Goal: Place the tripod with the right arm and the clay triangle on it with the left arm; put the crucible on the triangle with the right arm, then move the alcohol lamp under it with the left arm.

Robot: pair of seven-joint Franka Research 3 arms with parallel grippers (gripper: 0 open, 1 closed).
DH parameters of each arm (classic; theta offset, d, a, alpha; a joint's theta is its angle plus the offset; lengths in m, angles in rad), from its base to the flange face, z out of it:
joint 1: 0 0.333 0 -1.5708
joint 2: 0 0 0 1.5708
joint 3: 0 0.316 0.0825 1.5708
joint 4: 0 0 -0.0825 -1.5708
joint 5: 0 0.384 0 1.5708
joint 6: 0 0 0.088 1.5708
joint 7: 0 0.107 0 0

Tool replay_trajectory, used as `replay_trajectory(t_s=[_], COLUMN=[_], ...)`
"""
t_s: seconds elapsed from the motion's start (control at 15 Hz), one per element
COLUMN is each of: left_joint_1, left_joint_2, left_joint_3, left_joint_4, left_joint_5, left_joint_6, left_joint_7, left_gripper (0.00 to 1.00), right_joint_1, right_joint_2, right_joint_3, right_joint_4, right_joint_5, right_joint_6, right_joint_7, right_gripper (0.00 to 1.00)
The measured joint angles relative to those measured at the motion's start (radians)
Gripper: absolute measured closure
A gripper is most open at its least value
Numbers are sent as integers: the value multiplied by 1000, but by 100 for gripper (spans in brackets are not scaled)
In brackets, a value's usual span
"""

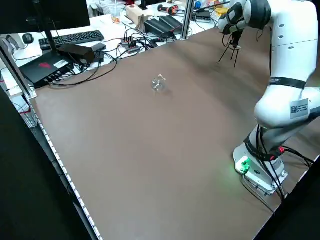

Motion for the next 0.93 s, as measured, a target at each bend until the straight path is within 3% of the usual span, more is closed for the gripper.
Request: replay_trajectory(t_s=[0.2,0.33,0.47,0.6,0.93], left_joint_1=[-8,-12,-12,-12,-7], left_joint_2=[11,11,11,11,6], left_joint_3=[2,7,9,10,14], left_joint_4=[0,2,5,9,19], left_joint_5=[9,9,9,9,10], left_joint_6=[0,0,0,1,3], left_joint_7=[0,0,0,0,0], left_gripper=[87,81,69,67,48], right_joint_1=[-55,-61,-62,-64,-108], right_joint_2=[75,109,132,149,195], right_joint_3=[0,1,2,2,1], right_joint_4=[-6,-6,-6,-5,-5], right_joint_5=[0,1,1,1,1], right_joint_6=[70,103,126,137,150], right_joint_7=[-106,-119,-120,-125,-216], right_gripper=[36,36,36,36,42])
